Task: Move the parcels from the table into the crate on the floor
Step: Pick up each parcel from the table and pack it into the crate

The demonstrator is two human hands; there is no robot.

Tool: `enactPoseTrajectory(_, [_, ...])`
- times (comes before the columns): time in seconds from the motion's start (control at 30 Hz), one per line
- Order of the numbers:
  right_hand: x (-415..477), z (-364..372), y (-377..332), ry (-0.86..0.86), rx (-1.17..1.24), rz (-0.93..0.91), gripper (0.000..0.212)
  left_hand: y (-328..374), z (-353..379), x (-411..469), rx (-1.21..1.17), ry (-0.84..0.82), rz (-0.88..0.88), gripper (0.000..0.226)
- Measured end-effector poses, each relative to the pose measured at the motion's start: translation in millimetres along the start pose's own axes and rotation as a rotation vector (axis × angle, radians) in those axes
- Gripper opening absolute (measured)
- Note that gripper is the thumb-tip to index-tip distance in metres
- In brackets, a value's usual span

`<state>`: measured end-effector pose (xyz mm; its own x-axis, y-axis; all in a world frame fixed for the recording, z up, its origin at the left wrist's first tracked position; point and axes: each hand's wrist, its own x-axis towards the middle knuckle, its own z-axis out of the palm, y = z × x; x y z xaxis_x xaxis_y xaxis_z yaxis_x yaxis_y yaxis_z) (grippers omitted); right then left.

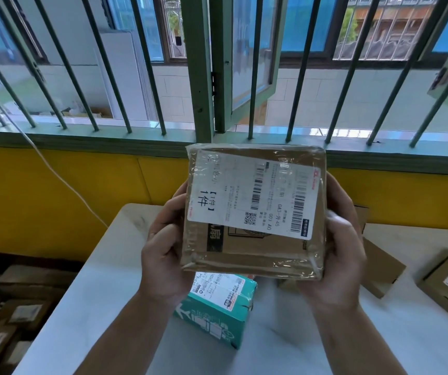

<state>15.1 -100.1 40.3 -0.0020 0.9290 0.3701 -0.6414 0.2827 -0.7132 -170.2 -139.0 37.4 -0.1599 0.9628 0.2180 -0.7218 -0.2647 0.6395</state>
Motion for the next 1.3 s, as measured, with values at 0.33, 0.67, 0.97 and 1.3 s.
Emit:
enactPoseTrajectory(0.33, [-18.9, 11.2, 48.6, 0.083, 0.008, 0.554, 0.042, -1.7, -48.6, -59.1, 0.324, 0.221, -0.005, 0.047])
enactPoseTrajectory(0.67, [-117.3, 139.1, 145.0, -0.12, -0.159, 0.75, 0.041, 101.7, -135.5, -191.8, 0.561, 0.746, 0.039, 0.042])
enactPoseTrajectory(0.97, [-256.7, 300.6, 244.7, -0.373, -0.358, 0.9, 0.027, 241.6, -237.4, -320.8, 0.66, 1.11, 0.03, 0.047])
enactPoseTrajectory(1.3, [-302.8, 387.4, 352.4, -0.621, -0.59, 0.971, 0.047, 314.3, -363.6, -337.6, 0.707, 1.207, -0.073, 0.028])
